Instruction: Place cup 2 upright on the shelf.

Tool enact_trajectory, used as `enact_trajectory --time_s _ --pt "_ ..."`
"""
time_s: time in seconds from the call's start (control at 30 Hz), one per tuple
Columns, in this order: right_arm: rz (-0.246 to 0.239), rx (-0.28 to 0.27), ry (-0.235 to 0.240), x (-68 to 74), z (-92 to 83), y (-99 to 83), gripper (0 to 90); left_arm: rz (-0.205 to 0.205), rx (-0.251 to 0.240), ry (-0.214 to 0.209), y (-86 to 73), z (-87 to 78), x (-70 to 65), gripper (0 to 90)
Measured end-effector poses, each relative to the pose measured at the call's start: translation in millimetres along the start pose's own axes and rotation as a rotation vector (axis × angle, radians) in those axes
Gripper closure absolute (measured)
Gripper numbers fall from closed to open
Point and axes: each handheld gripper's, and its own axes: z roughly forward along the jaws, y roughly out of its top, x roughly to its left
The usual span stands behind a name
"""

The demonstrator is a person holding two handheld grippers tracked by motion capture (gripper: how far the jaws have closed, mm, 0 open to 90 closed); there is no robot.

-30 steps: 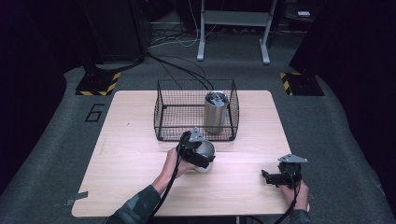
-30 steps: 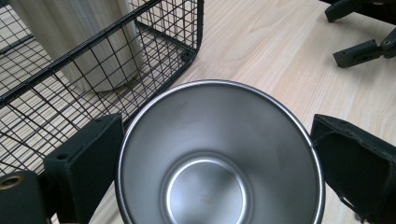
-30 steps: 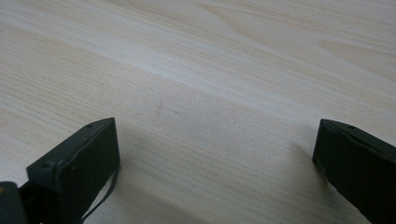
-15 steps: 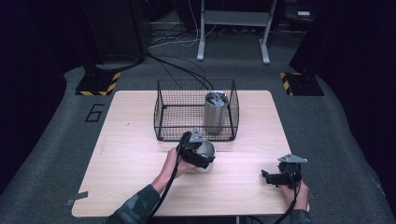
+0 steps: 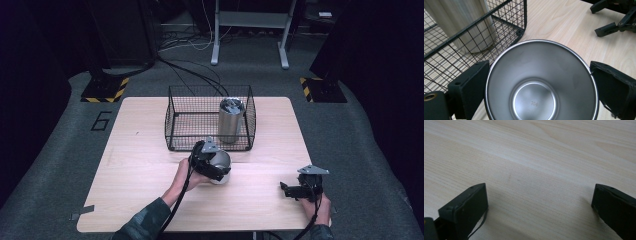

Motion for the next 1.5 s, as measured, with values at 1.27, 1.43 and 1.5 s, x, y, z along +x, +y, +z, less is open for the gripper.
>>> enact_trajectory --time_s 1.27,1.43,1.5 --pt "-0.005 -0.002 0.000 -0.5 0.3 0.1 0.0 0.013 -0.052 0.057 22.5 -74.4 10.2 6.1" --pt "-0.005 -0.003 0.000 -0.5 0.3 0.2 0.0 0.025 -0.051 0.060 29.1 -80.9 11.6 6.1" --pt "-0.003 -0.001 0.001 -0.3 0.2 0.1 0.0 0.022 -0.058 0.059 31.3 -82.6 12.7 6.1"
